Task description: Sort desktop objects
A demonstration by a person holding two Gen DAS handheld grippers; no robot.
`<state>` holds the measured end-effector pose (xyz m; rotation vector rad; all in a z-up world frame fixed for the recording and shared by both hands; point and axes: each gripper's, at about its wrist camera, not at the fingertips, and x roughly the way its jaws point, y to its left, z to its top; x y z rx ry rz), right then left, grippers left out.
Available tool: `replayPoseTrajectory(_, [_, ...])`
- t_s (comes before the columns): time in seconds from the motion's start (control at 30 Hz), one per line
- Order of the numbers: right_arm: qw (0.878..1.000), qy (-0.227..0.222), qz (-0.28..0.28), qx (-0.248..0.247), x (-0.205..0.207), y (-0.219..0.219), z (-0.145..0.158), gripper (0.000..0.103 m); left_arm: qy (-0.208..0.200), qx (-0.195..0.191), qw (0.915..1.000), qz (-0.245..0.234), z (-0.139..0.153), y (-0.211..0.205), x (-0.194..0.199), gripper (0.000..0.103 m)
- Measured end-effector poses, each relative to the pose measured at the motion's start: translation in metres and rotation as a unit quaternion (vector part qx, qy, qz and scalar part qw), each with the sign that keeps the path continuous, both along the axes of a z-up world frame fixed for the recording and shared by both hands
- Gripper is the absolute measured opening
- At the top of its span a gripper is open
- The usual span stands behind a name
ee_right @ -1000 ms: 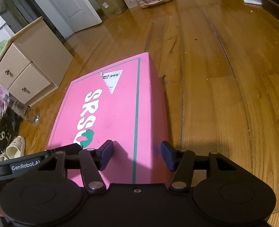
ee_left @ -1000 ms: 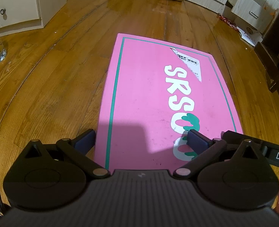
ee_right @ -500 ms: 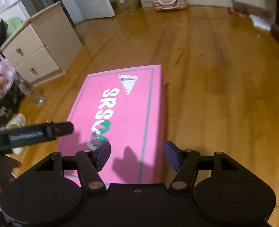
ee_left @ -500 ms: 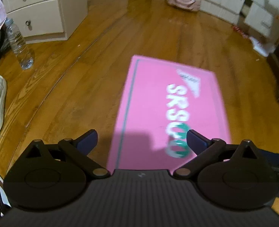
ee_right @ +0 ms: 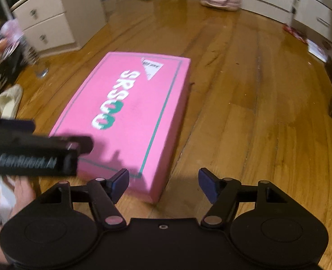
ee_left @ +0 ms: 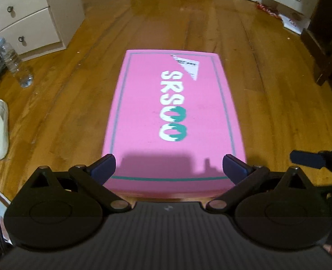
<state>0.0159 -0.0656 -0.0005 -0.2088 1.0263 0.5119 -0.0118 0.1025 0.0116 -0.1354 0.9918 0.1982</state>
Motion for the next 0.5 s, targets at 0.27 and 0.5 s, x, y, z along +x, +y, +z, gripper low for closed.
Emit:
replayPoseTrajectory(0.27, [0.999, -0.037, -0.002, -0.039, -0.006, -0.007, 0.014, 0.081, 0.009, 0.018, 0.9991, 0.038, -0.013, -0.006, -0.003, 0.103])
replayPoseTrajectory(0.5, [0.999, -0.03, -0.016, -0.037, 0.001, 0.003, 0.005, 0.081, -0.017, 0.037, 0.9985, 0.037, -0.003, -0.001, -0.003, 0.103])
